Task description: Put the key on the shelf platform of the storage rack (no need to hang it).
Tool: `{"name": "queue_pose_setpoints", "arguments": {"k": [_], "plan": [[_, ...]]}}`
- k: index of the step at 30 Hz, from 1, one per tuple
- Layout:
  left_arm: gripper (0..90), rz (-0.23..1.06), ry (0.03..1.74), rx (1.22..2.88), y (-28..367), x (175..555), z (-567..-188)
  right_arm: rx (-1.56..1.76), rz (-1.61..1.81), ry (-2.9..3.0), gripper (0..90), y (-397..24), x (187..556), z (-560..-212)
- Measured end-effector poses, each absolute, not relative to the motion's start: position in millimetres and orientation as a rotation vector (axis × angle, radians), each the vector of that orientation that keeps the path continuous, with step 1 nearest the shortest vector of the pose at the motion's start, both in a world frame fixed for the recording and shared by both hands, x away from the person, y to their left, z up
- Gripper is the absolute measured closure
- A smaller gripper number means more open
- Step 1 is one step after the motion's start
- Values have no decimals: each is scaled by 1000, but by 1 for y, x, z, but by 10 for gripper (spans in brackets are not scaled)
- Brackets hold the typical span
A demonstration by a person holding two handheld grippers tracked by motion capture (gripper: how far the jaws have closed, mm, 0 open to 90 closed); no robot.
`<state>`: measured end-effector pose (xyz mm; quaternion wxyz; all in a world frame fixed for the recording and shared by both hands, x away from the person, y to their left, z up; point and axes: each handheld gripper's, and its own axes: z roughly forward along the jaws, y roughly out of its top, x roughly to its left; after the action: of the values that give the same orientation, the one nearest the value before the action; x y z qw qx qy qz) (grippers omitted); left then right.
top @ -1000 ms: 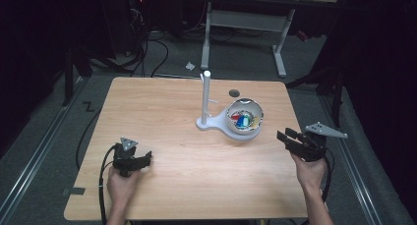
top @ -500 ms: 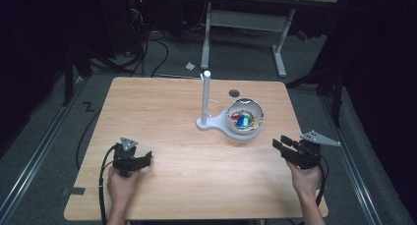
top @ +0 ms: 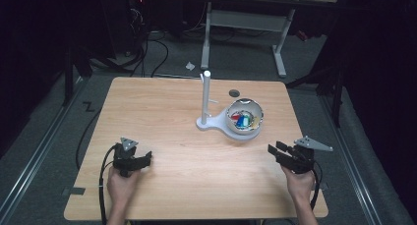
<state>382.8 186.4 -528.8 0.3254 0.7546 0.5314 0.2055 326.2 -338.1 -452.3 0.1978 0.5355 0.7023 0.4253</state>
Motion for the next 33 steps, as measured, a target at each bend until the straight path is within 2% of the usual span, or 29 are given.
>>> {"name": "queue_pose_setpoints", "arguments": {"k": [12,25,33], "plan": [[232,539,1393,1978,186,383,-529,1538,1158,2002,544,-330,330,-479],[232,539,1393,1979,186,383,-529,1512,951,2050,488,-315,337,-511],[232,539,1392,1979,186,383,-529,1501,850,2064,467,-308,338,-517]]}}
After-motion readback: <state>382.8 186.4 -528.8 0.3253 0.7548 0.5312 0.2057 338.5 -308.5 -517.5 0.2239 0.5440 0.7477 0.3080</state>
